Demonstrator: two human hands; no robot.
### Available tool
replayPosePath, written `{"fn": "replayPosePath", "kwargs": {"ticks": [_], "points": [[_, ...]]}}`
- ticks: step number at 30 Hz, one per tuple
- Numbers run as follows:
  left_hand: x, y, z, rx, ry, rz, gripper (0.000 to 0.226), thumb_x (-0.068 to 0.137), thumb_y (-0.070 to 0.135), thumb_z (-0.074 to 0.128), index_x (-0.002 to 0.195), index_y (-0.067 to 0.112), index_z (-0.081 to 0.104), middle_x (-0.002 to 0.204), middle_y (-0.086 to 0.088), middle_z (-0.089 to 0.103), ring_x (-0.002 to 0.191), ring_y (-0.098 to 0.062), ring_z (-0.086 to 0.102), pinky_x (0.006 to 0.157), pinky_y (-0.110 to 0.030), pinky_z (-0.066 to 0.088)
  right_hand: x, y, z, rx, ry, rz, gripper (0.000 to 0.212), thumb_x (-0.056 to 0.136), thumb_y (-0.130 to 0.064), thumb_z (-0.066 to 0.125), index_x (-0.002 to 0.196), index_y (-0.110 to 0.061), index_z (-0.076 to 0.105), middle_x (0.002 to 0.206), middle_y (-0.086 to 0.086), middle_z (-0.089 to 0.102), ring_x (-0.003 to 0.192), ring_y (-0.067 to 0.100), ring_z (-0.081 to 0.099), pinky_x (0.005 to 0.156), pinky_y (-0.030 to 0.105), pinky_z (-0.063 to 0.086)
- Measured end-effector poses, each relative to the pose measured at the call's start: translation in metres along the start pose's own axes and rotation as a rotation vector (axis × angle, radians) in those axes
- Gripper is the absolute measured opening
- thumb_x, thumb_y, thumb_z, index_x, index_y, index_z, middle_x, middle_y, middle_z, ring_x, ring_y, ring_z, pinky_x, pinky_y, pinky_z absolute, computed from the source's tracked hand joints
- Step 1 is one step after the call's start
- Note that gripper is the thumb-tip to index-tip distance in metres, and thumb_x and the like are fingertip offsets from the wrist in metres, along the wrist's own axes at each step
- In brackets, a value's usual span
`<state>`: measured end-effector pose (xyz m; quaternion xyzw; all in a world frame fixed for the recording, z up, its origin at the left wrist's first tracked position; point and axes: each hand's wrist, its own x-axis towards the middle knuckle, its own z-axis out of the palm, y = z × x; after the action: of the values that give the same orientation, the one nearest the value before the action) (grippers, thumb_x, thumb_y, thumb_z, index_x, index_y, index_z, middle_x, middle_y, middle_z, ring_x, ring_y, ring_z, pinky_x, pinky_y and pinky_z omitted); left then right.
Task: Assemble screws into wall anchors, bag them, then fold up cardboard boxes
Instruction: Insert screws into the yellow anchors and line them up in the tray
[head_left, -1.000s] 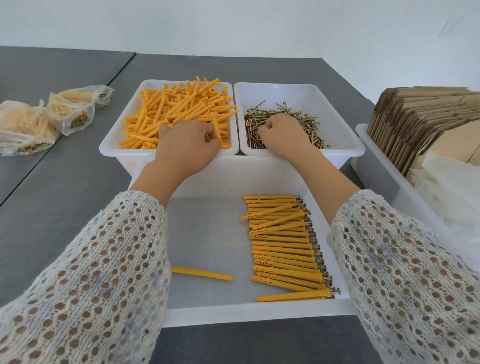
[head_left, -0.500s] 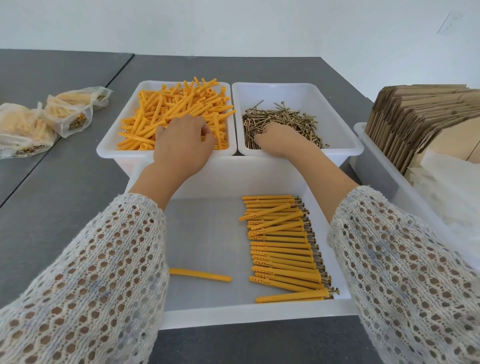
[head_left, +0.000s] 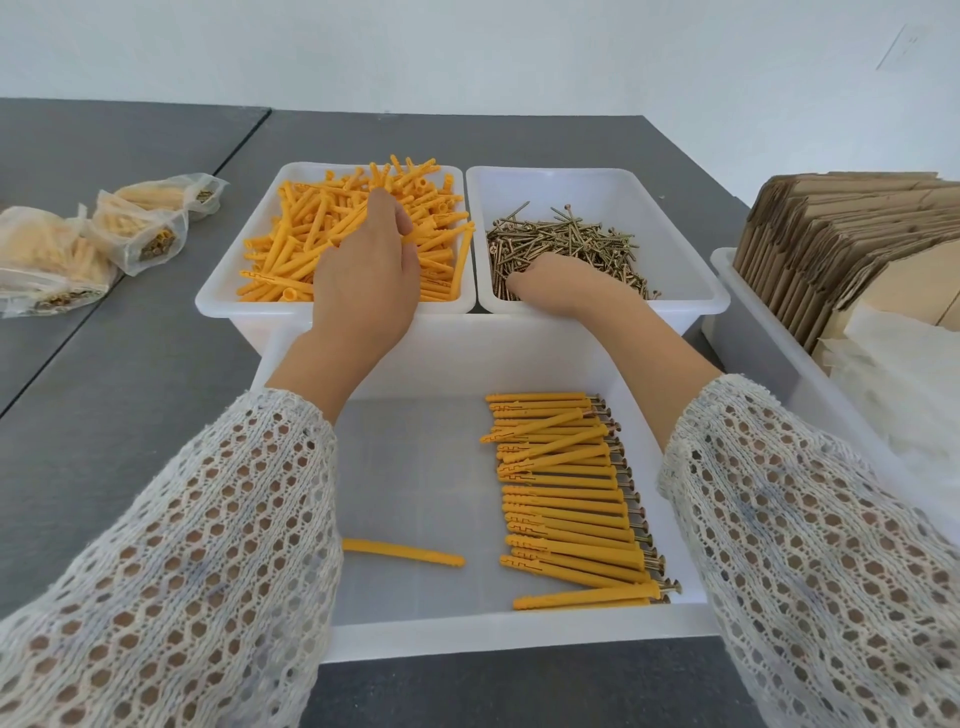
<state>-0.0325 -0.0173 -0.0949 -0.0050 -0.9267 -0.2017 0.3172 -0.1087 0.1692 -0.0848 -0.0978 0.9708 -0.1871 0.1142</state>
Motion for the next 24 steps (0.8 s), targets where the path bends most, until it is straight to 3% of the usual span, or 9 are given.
{"fn": "replayPosePath", "kwargs": {"ticks": [3,9,14,17,20,22,24], "points": [[0.000,0.003,0.000,-0.033,0.020,0.027,0.014,0.100,0.012,0.046,0.114,0.008,0.045,0.078,-0.003,0.057,0.058,-0.025,0.053,0.052,-0.032,0.033,0.000,0.003,0.002,0.044,0.100,-0.004,0.036,0.095,-0.029,0.042,0.062,-0.016,0.035,0.061,-0.001,0.040,0.055,0.018,0.037,0.054,0.030,0.029],[-0.001,0.007,0.000,-0.143,-0.006,0.088,0.012,0.100,0.008,0.046,0.112,0.006,0.045,0.078,-0.002,0.052,0.056,-0.016,0.045,0.048,-0.032,0.031,-0.004,0.003,0.001,0.180,0.322,-0.058,0.030,0.087,-0.015,0.046,0.061,-0.017,0.031,0.058,-0.001,0.033,0.054,0.019,0.029,0.053,0.028,0.028],[-0.004,0.008,0.002,-0.115,-0.043,0.139,0.011,0.100,0.011,0.045,0.111,0.011,0.044,0.082,-0.001,0.055,0.060,-0.019,0.050,0.047,-0.030,0.033,-0.007,0.001,-0.002,0.355,0.587,-0.158,0.014,0.094,-0.013,0.042,0.085,-0.010,0.051,0.070,0.000,0.051,0.063,0.018,0.046,0.062,0.033,0.041],[-0.006,0.008,0.003,-0.100,-0.057,0.160,0.012,0.099,0.013,0.045,0.111,0.012,0.044,0.078,-0.001,0.056,0.057,-0.018,0.049,0.045,-0.029,0.031,-0.008,-0.001,-0.002,0.418,0.645,-0.191,0.015,0.094,-0.008,0.039,0.092,-0.006,0.054,0.076,0.009,0.061,0.071,0.029,0.057,0.067,0.042,0.049],[-0.006,0.008,0.002,-0.086,-0.066,0.149,0.012,0.098,0.015,0.045,0.110,0.014,0.044,0.077,-0.002,0.056,0.057,-0.020,0.050,0.046,-0.028,0.030,-0.010,-0.004,-0.003,0.521,0.695,-0.215,0.017,0.092,-0.006,0.039,0.093,-0.003,0.056,0.076,0.014,0.065,0.066,0.027,0.059,0.067,0.046,0.052],[-0.006,0.008,0.002,-0.080,-0.073,0.141,0.012,0.098,0.015,0.046,0.110,0.015,0.045,0.078,0.000,0.055,0.059,-0.021,0.051,0.047,-0.028,0.030,-0.011,-0.007,-0.004,0.630,0.682,-0.214,0.015,0.092,-0.006,0.041,0.090,-0.006,0.056,0.074,0.014,0.066,0.059,0.023,0.058,0.060,0.041,0.052],[-0.005,0.008,0.002,-0.077,-0.078,0.139,0.012,0.098,0.016,0.046,0.110,0.015,0.045,0.078,0.001,0.054,0.060,-0.020,0.051,0.047,-0.029,0.031,-0.010,-0.009,-0.006,0.790,0.630,-0.170,0.015,0.091,-0.005,0.043,0.085,-0.012,0.054,0.069,0.008,0.067,0.048,0.013,0.056,0.049,0.028,0.047]]}}
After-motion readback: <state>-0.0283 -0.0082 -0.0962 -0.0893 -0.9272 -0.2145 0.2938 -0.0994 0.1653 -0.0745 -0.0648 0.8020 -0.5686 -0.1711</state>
